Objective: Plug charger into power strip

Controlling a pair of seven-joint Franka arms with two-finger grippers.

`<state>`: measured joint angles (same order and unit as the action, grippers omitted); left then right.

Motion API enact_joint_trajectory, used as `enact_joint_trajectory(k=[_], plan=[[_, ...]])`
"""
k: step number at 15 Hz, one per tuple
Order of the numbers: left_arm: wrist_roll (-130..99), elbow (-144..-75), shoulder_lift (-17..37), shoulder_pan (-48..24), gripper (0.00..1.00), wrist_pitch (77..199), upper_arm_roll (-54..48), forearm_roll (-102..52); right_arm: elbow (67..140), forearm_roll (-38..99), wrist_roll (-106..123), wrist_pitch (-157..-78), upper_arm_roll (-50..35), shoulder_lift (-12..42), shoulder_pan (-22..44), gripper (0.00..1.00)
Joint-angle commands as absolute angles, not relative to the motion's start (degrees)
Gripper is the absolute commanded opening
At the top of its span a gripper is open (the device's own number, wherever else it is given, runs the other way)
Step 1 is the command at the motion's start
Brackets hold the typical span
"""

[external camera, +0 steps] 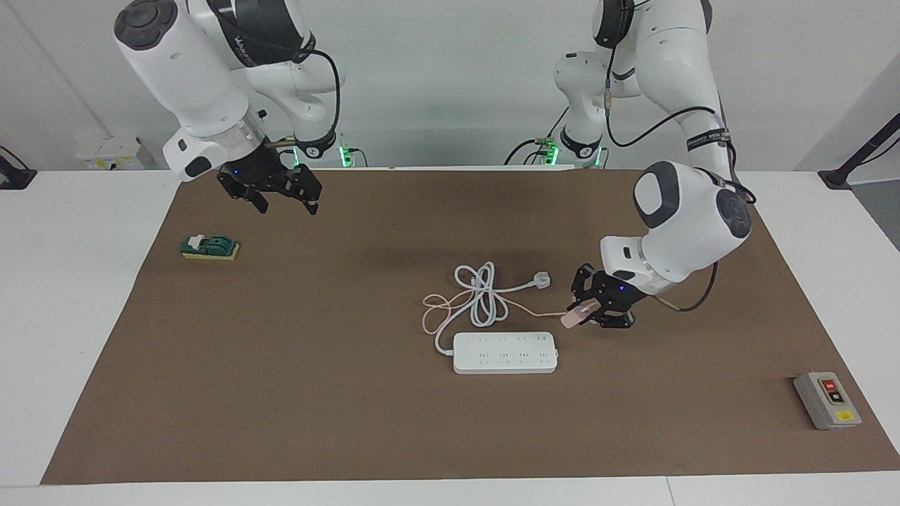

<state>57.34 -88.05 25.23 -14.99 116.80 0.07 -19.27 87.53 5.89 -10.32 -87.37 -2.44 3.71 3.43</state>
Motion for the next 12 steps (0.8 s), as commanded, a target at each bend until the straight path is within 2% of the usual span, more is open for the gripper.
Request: enact_joint_trajectory(k=[1,4,7,12], plan=[[63.2,-88.1,26.1,-17.6,0.0,119.1,0.9,-14.8,89.3,2.7,-4.3,-85.6,-3.0,0.9,2.1,1.0],[63.5,-89.6,25.8,-19.1,0.0,119.4,0.9,-6.8,90.0,0.5,-3.1,-83.7,-3.2,-1.1,1.6,1.0],[63.6,-89.6,25.8,-20.0,0.0,119.5,0.8,-5.4,90.8,-1.8,-0.6,-82.4,-3.7,-2.0,0.7,1.0],[65.5,-92.0,25.8,-21.8,0.0,126.5,0.9,-1.2,92.9,-1.6,-1.6,-88.1,-3.7,-2.5,0.1,1.0]])
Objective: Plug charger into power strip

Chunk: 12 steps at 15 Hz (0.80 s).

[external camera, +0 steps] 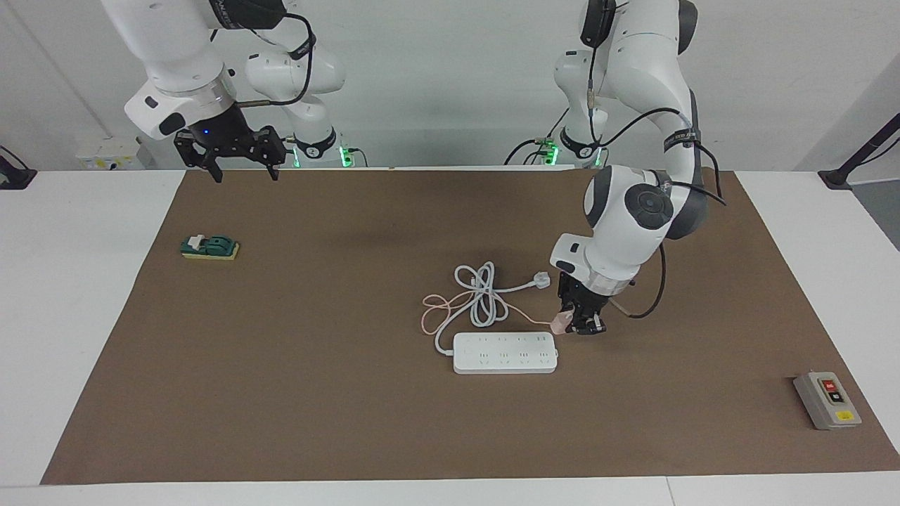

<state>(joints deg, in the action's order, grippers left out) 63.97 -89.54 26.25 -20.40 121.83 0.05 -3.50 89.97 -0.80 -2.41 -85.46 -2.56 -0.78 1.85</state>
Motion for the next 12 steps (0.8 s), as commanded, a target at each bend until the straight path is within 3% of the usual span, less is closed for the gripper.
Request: enact_joint_trajectory(k=[1,12], plan=[[66.4,-92.8,25.8,-21.8,0.0,128.2,0.8,-0.9,92.9,-1.3,-1.8,-87.8,-3.8,-2.5,-0.4,1.0],[69.6,-96.5,25.5,-23.3,0.0,131.7,0.8,0.7,93.1,-1.1,-2.5,-88.1,-4.6,-3.0,-1.0,1.0]])
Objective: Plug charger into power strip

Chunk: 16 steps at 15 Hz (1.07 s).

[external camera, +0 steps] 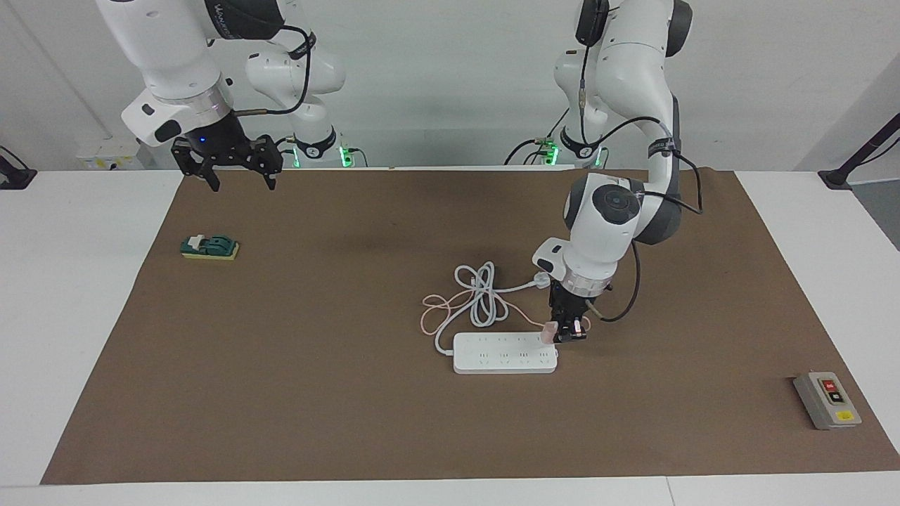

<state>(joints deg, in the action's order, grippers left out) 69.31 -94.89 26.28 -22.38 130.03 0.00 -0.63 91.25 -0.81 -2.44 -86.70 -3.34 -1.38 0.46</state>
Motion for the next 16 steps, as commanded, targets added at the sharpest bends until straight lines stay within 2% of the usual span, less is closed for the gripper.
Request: enact_joint_trajectory(k=[1,16], plan=[[69.5,-96.6,25.4,-23.4,0.0,131.7,0.8,0.7,93.1,-1.1,-2.5,-88.2,-4.6,-3.0,-1.0,1.0],[65.9,-97.7,25.6,-25.0,0.0,128.4,1.0,5.7,92.9,-0.7,-2.6,-88.0,-4.2,-3.3,-1.0,1.0]])
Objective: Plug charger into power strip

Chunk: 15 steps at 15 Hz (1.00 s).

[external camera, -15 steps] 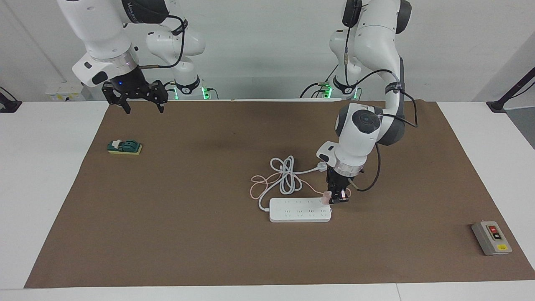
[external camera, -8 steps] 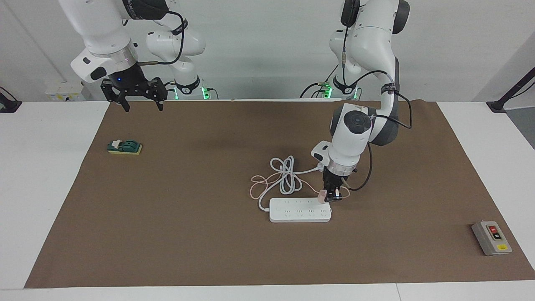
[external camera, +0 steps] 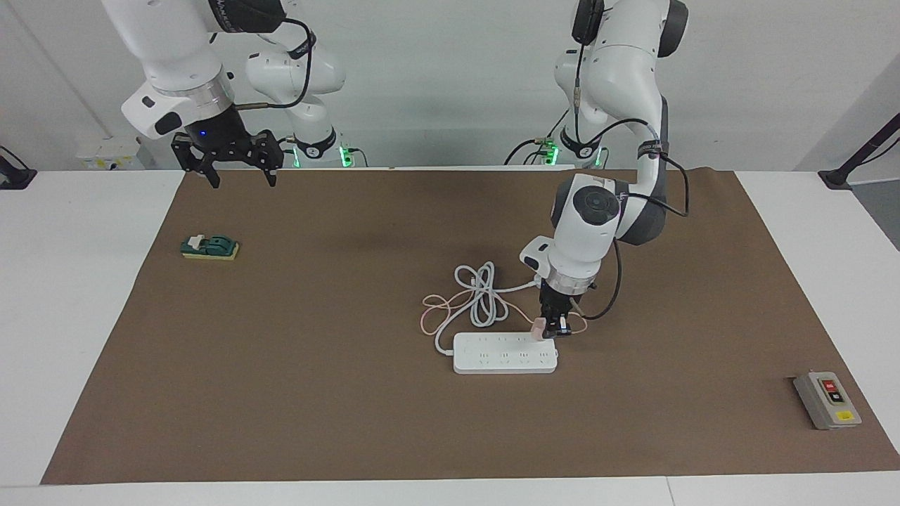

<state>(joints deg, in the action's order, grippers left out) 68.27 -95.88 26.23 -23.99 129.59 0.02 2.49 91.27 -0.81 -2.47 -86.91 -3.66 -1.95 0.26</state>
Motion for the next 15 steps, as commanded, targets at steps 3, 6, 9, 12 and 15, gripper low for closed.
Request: enact_joint_trajectory(k=[3,6,9,12,15], plan=[[65.6,-97.6,25.7,-25.0,0.0,128.6,1.0,6.2,93.0,-0.7,-2.6,-88.1,-4.3,-3.3,-1.0,1.0],[65.2,-97.8,25.7,-25.0,0.0,129.1,0.9,6.2,93.0,-0.7,-2.6,-88.1,-4.3,-3.3,-1.0,1.0],[65.2,-97.6,26.3,-25.0,0.0,129.2,0.7,6.0,93.0,-0.7,-2.6,-88.1,-4.3,-3.3,-1.0,1.0],[65.6,-95.9,27.1,-24.5,0.0,128.4,0.6,4.6,92.9,-0.7,-2.5,-88.1,-4.3,-3.3,-1.0,1.0],[65.4,-96.0,27.2,-24.7,0.0,128.8,0.6,3.0,93.0,-0.8,-2.4,-88.0,-4.2,-3.3,-1.0,1.0]])
